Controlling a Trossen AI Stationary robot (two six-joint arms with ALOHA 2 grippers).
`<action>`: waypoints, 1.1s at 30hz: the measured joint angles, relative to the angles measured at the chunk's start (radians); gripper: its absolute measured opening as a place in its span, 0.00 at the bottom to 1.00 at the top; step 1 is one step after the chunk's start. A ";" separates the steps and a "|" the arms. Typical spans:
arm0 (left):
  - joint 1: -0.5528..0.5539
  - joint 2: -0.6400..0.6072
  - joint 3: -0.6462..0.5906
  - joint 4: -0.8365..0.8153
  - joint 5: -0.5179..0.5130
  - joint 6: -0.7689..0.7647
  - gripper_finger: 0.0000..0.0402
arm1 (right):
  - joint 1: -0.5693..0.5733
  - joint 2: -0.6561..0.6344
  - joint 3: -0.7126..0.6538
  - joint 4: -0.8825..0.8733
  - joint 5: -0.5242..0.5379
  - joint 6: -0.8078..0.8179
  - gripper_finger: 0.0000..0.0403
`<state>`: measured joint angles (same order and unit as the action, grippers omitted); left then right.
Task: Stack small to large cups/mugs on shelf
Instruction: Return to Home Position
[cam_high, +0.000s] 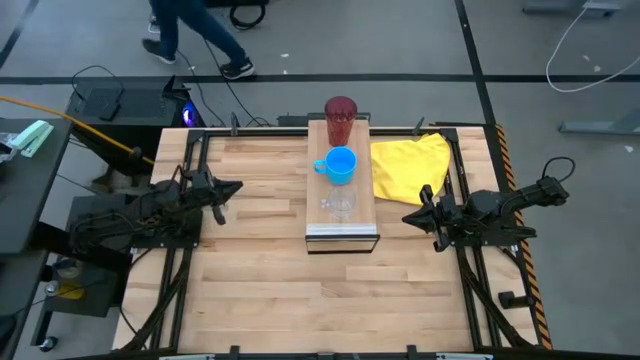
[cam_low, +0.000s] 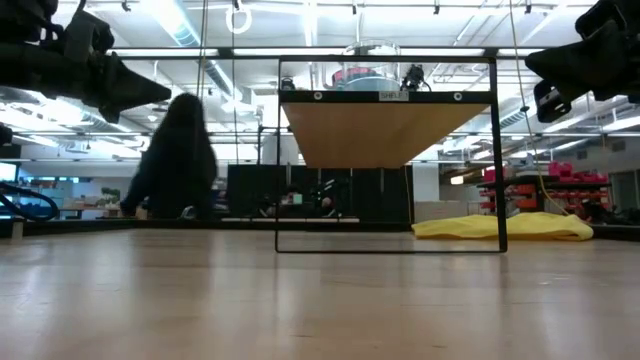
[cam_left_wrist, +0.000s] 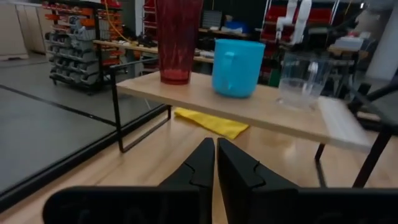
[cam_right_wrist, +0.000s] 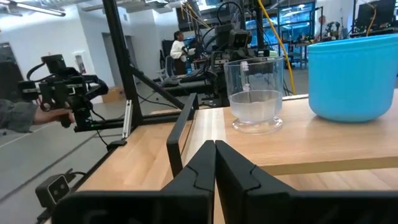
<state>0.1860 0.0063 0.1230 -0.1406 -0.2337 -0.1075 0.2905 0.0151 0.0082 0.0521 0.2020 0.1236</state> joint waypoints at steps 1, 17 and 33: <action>0.000 0.000 0.000 -0.008 -0.001 0.011 0.07 | 0.000 0.000 0.000 0.000 0.000 -0.007 0.04; 0.000 0.000 0.000 -0.067 -0.001 -0.012 0.06 | 0.000 0.000 0.000 0.001 0.000 -0.015 0.04; 0.000 0.000 0.000 -0.066 -0.001 -0.012 0.08 | 0.000 0.000 0.000 0.001 0.000 -0.014 0.04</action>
<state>0.1860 0.0063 0.1230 -0.2070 -0.2348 -0.1198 0.2905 0.0151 0.0082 0.0528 0.2020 0.1093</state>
